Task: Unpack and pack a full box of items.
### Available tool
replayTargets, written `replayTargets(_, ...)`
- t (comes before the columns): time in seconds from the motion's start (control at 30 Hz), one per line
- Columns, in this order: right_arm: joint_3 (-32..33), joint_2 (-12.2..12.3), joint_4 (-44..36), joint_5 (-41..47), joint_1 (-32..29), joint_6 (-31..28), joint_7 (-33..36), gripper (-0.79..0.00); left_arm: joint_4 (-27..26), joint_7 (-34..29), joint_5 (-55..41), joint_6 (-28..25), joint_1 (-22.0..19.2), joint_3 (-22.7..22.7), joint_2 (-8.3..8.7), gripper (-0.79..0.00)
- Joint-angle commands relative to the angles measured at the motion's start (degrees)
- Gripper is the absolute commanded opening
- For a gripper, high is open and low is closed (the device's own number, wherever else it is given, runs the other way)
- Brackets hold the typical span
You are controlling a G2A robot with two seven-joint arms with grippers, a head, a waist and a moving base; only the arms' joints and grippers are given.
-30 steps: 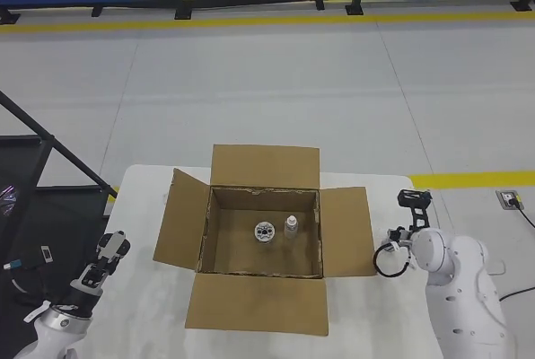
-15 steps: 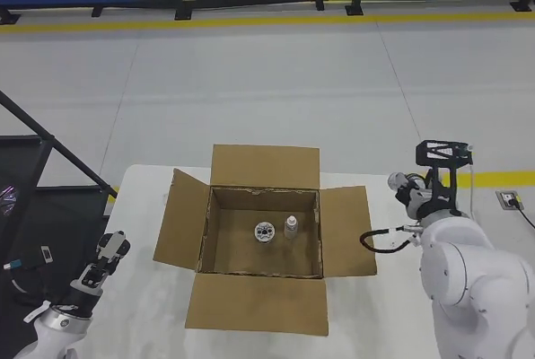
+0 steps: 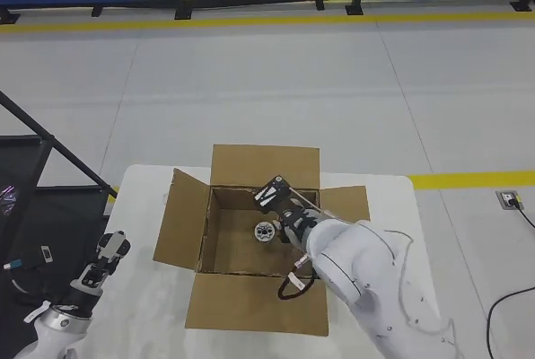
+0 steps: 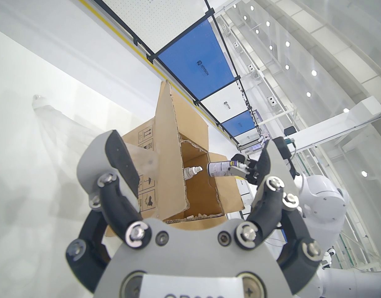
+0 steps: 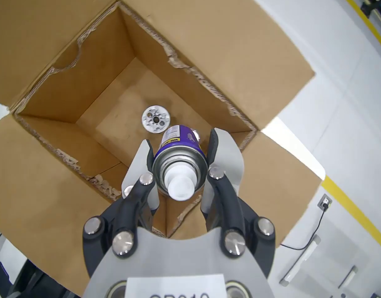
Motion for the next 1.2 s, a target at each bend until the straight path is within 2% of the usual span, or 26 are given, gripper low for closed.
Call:
replayTargets(0.0,-0.83,-0.11,1.36,0.35,-0.24,-0.48,-0.44,-0.785,0.0,0.0,0.0,0.0,0.0,0.0,0.0,0.0)
replayTargets(0.23,-5.33,-1.21,8.31,-2.88,0.42,3.13,-2.05,-0.785,0.0,0.0,0.0,0.0,0.0,0.0,0.0,0.0)
replayTargets(0.67,-9.11,-3.98,24.97,-0.2,5.41,6.58,-5.33,-0.785,0.0,0.0,0.0,0.0,0.0,0.0,0.0,0.0)
replayTargets(0.8,-9.68,-4.66,27.56,0.77,5.87,7.15,-6.45,-0.767,0.0,0.0,0.0,0.0,0.0,0.0,0.0,0.0)
replayTargets(0.87,-9.76,-4.84,27.8,0.71,5.79,7.23,-6.96,-0.523,0.0,0.0,0.0,0.0,0.0,0.0,0.0,0.0)
replayTargets(1.0,-9.65,-4.94,26.95,-0.36,5.06,7.47,-6.97,-0.403,0.0,0.0,0.0,0.0,0.0,0.0,0.0,0.0)
replayTargets(1.1,-9.35,-4.88,25.75,-1.33,4.24,7.27,-6.84,-0.219,0.0,0.0,0.0,0.0,0.0,0.0,0.0,0.0)
replayTargets(1.13,-9.18,-4.85,25.34,-1.6,3.97,7.22,-6.87,-0.123,0.0,0.0,0.0,0.0,0.0,0.0,0.0,0.0)
replayTargets(1.17,-8.98,-4.82,24.89,-1.79,3.68,7.14,-6.88,-0.083,0.0,0.0,0.0,0.0,0.0,0.0,0.0,0.0)
